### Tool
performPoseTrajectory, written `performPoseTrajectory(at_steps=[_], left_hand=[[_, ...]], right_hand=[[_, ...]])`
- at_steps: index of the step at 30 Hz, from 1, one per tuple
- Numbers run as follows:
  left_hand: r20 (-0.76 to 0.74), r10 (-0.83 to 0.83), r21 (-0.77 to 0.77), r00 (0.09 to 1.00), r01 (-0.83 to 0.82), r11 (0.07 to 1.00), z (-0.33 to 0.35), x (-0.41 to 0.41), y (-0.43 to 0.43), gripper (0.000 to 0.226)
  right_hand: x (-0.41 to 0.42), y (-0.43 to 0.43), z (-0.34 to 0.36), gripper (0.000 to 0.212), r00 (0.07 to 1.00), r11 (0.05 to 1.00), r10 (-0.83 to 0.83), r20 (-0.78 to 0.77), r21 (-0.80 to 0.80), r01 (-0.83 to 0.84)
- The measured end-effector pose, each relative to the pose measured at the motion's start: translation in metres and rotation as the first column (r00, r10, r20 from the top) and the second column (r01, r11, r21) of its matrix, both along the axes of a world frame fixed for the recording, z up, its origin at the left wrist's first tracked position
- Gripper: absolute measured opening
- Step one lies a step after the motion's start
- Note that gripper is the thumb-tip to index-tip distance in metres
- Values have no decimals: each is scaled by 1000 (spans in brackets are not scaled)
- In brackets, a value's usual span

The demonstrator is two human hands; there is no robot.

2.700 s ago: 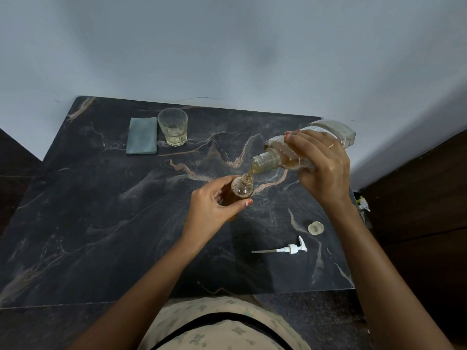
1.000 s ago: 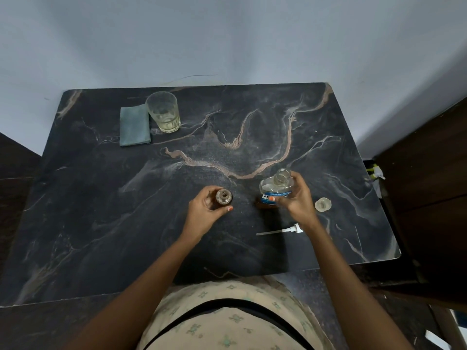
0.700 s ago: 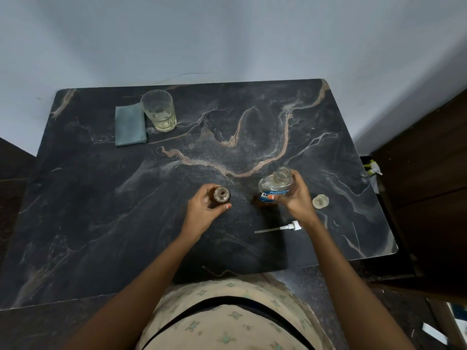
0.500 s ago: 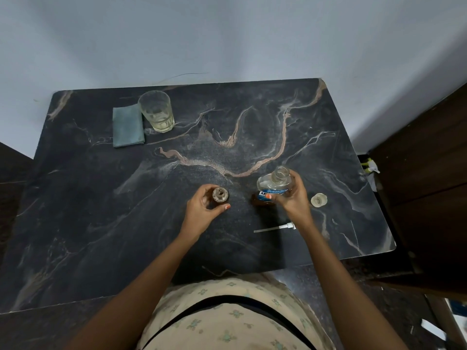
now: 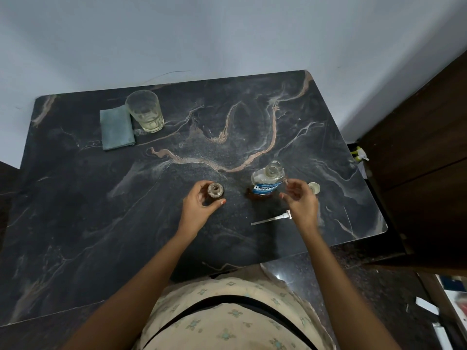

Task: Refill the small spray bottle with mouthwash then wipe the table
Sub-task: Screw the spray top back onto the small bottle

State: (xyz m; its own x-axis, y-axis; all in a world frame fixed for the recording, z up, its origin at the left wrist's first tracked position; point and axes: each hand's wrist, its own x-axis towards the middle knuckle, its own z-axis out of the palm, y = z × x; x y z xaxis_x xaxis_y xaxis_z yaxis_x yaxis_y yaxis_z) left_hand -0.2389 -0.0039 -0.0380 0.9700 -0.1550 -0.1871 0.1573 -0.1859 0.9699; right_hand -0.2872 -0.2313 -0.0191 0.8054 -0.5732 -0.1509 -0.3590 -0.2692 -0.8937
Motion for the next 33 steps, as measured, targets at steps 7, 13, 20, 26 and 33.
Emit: performPoseTrajectory(at_steps=[7, 13, 20, 26, 33], left_hand=[[16, 3, 3, 1000, -3, 1000, 1, -1, 0, 44], [30, 4, -1, 1000, -4, 1000, 1, -1, -1, 44], [24, 11, 1, 1000, -11, 1000, -2, -1, 0, 43], [19, 12, -6, 1000, -12, 1000, -1, -1, -1, 43], [7, 22, -34, 1000, -21, 999, -2, -2, -1, 43]], right_hand=[[-36, -1, -16, 17, 945, 952, -305, -122, -77, 298], [-37, 3, -18, 32, 886, 909, -399, -236, 25, 416], [-26, -2, -19, 39, 892, 922, -345, -291, 73, 381], [-22, -6, -2, 37, 924, 930, -328, -196, 104, 352], [-11, 1, 61, 30, 962, 963, -267, 58, 55, 264]])
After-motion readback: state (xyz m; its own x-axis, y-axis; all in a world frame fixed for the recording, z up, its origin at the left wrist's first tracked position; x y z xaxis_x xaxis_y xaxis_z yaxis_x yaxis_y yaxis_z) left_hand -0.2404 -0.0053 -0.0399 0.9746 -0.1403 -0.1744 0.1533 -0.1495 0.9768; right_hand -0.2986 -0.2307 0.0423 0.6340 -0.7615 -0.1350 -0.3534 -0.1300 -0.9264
